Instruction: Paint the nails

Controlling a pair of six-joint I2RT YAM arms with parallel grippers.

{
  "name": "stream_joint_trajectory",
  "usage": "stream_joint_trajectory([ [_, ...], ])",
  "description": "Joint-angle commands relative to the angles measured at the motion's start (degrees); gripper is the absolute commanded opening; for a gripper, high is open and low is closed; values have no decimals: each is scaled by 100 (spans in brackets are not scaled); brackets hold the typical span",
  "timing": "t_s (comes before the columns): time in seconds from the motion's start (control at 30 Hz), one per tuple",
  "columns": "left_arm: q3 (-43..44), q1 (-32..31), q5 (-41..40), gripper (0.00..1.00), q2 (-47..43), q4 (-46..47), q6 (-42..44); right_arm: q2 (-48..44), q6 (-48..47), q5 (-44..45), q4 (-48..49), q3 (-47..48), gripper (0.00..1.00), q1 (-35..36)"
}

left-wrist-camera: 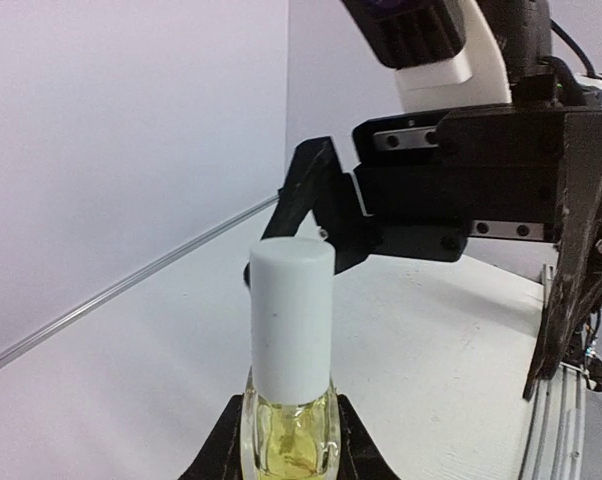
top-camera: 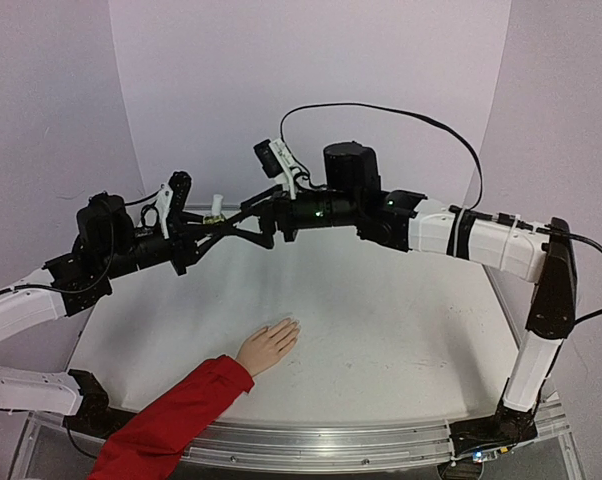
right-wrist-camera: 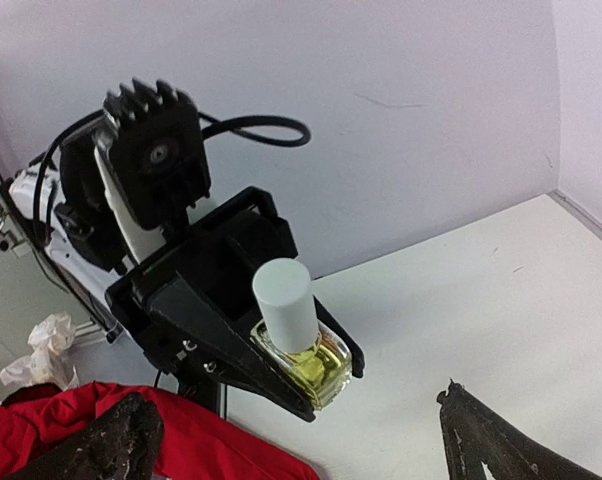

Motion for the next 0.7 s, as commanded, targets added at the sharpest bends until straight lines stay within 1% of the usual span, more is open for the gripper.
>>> stream_joint_trajectory([
  [0.0, 131, 16, -947, 0, -119, 124, 208, -123, 787, 525, 592, 95, 95, 3],
  [0.03, 151, 16, -1041, 0, -92, 120, 208, -41, 901, 553, 630, 174, 93, 15],
  [0.07, 170, 16, -1111, 0, -68, 120, 213, 34, 985, 616, 650, 251, 88, 31],
  [0.13, 221, 14, -1108, 0, -12, 115, 242, 155, 1151, 810, 690, 392, 74, 59],
  [0.17, 246, 15, -1089, 0, 14, 118, 267, 214, 1219, 863, 720, 471, 70, 68],
  [0.37, 266, 14, -1003, 0, 141, 101, 350, 545, 1305, 975, 786, 907, 57, 153],
  [0.5, 255, 17, -990, 0, 132, 98, 347, 718, 1355, 990, 779, 1130, 41, 174],
  [0.6, 255, 15, -1033, 0, 115, 94, 309, 832, 1372, 962, 773, 1247, 28, 188],
  [0.67, 261, 16, -1035, 0, 116, 94, 287, 900, 1373, 896, 781, 1315, 23, 207],
])
